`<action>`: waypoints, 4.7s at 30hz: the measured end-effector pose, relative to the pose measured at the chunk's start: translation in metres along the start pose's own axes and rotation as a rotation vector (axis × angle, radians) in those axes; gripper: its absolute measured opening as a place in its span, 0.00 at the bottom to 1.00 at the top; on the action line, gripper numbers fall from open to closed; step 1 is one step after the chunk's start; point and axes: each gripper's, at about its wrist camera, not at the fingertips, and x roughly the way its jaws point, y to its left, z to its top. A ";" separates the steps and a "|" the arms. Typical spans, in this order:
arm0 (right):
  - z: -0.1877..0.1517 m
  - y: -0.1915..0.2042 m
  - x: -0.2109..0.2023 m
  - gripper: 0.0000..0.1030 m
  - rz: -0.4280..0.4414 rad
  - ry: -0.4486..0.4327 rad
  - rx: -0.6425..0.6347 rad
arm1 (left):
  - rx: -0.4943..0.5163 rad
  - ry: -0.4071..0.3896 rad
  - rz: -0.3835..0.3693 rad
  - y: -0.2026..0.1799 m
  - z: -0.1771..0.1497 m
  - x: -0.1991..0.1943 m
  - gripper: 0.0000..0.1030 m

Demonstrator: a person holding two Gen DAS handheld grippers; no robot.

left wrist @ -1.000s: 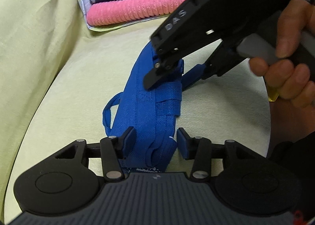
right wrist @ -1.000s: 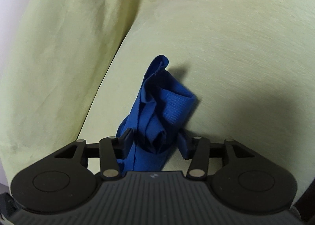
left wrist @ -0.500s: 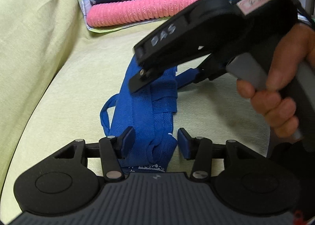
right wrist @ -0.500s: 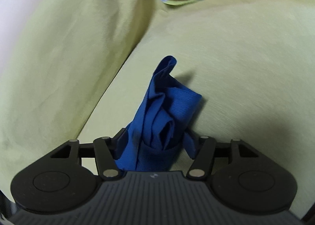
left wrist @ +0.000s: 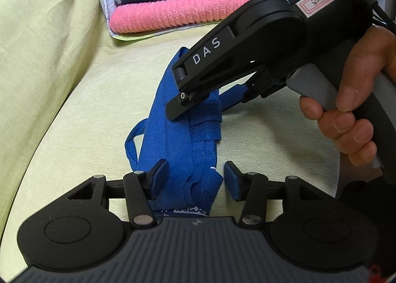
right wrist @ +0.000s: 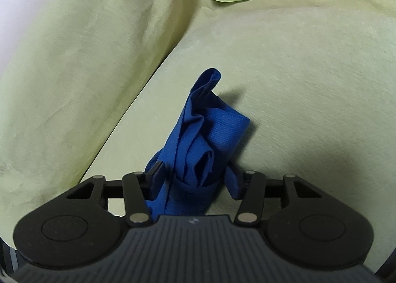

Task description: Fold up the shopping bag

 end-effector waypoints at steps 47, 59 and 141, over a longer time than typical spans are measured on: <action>-0.016 -0.041 -0.031 0.27 0.083 0.056 -0.105 | -0.249 0.014 -0.026 0.059 0.015 -0.024 0.47; -0.014 -0.047 -0.023 0.27 0.099 0.062 -0.103 | -0.217 0.194 0.014 0.064 0.036 0.050 0.53; 0.046 -0.364 -0.319 0.22 -0.192 -0.303 0.391 | 0.347 -0.194 -0.678 -0.302 0.247 0.123 0.62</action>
